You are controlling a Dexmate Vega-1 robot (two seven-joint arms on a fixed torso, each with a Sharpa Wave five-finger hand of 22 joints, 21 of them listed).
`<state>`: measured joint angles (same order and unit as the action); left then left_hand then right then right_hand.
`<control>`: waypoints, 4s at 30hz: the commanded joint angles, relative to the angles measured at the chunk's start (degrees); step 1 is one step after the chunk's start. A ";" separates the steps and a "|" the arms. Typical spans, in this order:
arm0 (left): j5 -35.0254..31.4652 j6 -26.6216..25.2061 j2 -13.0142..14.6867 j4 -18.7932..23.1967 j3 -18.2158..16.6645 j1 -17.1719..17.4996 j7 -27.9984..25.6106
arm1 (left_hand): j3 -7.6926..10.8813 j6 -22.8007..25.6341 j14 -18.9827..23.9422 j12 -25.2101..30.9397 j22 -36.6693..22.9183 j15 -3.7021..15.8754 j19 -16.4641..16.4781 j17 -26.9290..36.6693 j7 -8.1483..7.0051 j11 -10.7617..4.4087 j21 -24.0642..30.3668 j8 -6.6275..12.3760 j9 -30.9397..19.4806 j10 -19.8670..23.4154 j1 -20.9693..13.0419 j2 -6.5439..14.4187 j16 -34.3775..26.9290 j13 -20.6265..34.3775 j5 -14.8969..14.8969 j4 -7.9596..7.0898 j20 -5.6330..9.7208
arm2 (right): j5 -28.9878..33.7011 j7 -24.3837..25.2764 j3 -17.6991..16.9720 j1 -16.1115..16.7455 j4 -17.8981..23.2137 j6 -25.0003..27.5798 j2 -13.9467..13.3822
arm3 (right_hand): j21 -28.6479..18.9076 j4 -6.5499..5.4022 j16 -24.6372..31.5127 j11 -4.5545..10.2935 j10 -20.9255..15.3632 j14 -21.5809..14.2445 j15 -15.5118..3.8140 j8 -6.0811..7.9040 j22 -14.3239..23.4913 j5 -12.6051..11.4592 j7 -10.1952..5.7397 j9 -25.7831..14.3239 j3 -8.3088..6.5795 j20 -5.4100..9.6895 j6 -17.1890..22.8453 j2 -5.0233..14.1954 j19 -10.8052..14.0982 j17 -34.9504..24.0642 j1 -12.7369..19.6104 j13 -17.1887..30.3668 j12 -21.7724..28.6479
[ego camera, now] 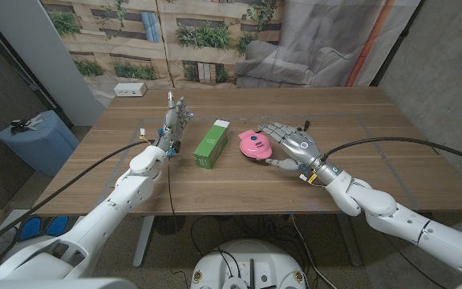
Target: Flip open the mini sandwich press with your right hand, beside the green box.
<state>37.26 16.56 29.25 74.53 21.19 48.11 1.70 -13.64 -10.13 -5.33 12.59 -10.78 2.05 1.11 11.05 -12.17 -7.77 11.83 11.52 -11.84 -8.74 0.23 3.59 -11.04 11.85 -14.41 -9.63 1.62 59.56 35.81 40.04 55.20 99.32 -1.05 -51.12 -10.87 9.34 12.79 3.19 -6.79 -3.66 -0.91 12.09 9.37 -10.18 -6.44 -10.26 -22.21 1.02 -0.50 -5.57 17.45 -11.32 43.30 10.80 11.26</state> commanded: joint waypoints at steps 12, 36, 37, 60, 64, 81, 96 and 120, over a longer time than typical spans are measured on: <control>0.00 0.06 0.01 0.01 0.00 0.07 0.02 | -0.43 -1.93 -0.42 0.37 -0.15 2.10 0.19 0.19 -0.46 -0.03 0.36 0.30 -0.26 -0.36 0.01 2.98 -0.17 0.14 -0.26 -0.04 0.22 | 1.80 4.33 4.91 -4.08 -6.86 -0.01 2.29 | -0.53 0.75 0.74 0.25 -1.84 -2.30 -0.67 0.38 0.06 -0.23 -0.18 -0.36 -0.59 0.82 0.42 0.31 2.60 -0.17 2.53 0.30 0.66; -0.01 0.05 0.01 0.00 0.00 0.05 0.01 | -0.42 -2.05 -0.47 0.39 -0.16 2.11 0.17 0.19 -0.46 0.06 0.36 0.25 -0.26 -0.32 0.01 2.98 -0.16 0.14 -0.26 -0.04 0.20 | 2.31 8.62 9.03 -8.22 -12.46 -0.19 4.72 | -0.62 0.71 1.42 1.88 -4.72 -5.46 -2.81 1.66 0.04 -0.22 -2.21 -0.38 -1.38 2.24 3.72 0.78 5.91 -0.24 7.05 0.33 0.77; -0.01 0.05 0.00 -0.01 0.00 0.05 0.01 | -0.42 -2.05 -0.46 0.37 -0.16 2.09 0.17 0.19 -0.46 0.09 0.35 0.25 -0.26 -0.36 0.01 2.98 -0.16 0.14 -0.26 -0.04 0.18 | 2.34 8.83 9.24 -8.50 -12.74 -0.51 4.78 | -0.65 0.69 1.45 1.95 -4.86 -5.60 -2.94 1.72 0.04 -0.21 -2.29 -0.37 -1.39 2.25 3.91 0.83 6.13 -0.25 7.19 0.32 0.78; 0.00 0.05 0.01 0.00 0.00 0.05 0.02 | -0.42 -2.03 -0.43 0.42 -0.15 2.08 0.16 0.19 -0.47 0.07 0.35 0.26 -0.26 -0.24 0.01 2.99 -0.17 0.14 -0.26 -0.04 0.20 | 2.31 9.05 11.38 -10.78 -14.81 -0.47 5.57 | -0.55 0.55 1.85 2.53 -6.87 -7.40 -4.06 2.28 0.05 -0.10 -2.73 -0.31 -1.64 3.20 6.08 1.61 7.78 -0.34 9.42 0.27 0.83; 0.00 0.04 0.01 0.01 0.00 0.06 0.01 | -0.42 -2.00 -0.45 0.42 -0.15 2.09 0.17 0.19 -0.47 0.08 0.36 0.27 -0.26 -0.24 0.01 2.99 -0.16 0.14 -0.26 -0.04 0.19 | 1.36 8.66 11.22 -10.81 -14.67 -0.79 5.56 | -0.44 0.22 1.91 2.59 -7.46 -7.58 -4.07 2.49 0.05 -0.06 -2.52 -0.30 -1.59 3.15 6.86 2.00 7.86 -0.42 9.35 0.27 0.91; -0.01 0.07 0.00 -0.01 0.00 0.06 0.02 | -0.42 -2.03 -0.43 0.37 -0.15 2.10 0.19 0.19 -0.47 -0.05 0.37 0.26 -0.26 -0.34 0.01 2.99 -0.18 0.14 -0.26 -0.04 0.21 | 0.20 9.02 10.29 -10.47 -12.76 -2.04 4.61 | -0.32 -0.65 2.45 2.84 -9.46 -9.06 -4.66 2.89 0.05 -0.09 -2.77 -0.26 -1.14 3.65 9.30 3.59 8.75 -0.72 8.58 0.25 1.00; -0.01 0.05 0.01 0.01 0.00 0.07 0.01 | -0.42 -1.99 -0.44 0.39 -0.15 2.15 0.21 0.19 -0.46 0.00 0.37 0.28 -0.26 -0.30 0.01 2.98 -0.17 0.14 -0.26 -0.04 0.21 | -0.43 8.46 8.67 -9.07 -10.38 -2.24 3.79 | -0.22 -0.85 2.45 2.60 -9.79 -9.23 -4.41 2.84 0.05 -0.04 -2.81 -0.24 -0.60 3.52 9.91 3.62 9.01 -0.78 7.94 0.25 0.81; -0.05 0.04 -0.02 0.05 -0.02 0.07 -0.15 | -0.43 -1.97 -0.44 0.39 -0.15 2.13 0.17 0.19 -0.46 0.08 0.35 0.29 -0.26 -0.29 0.02 2.97 -0.17 0.14 -0.26 -0.04 0.17 | -3.60 8.64 5.76 -7.88 -8.79 -3.41 4.85 | -0.18 -1.50 2.82 2.68 -11.80 -10.44 -4.48 3.16 0.10 -0.16 -3.27 -0.22 0.46 3.39 12.90 4.56 9.96 -1.03 6.16 0.28 0.83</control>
<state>37.24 16.61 29.24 74.58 21.18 48.19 1.64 -13.64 -10.13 -5.33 12.59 -10.78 2.05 1.12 11.05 -12.17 -7.77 11.83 11.52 -11.84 -8.74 0.23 3.59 -11.04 11.85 -14.41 -9.63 1.62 57.11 44.01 46.92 46.81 90.15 -4.24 -46.83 -11.32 7.98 15.27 5.84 -18.25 -13.55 -2.05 14.87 9.37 -10.19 -9.81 -10.41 -21.95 2.65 11.69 -1.42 27.28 -12.14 49.69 10.94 12.14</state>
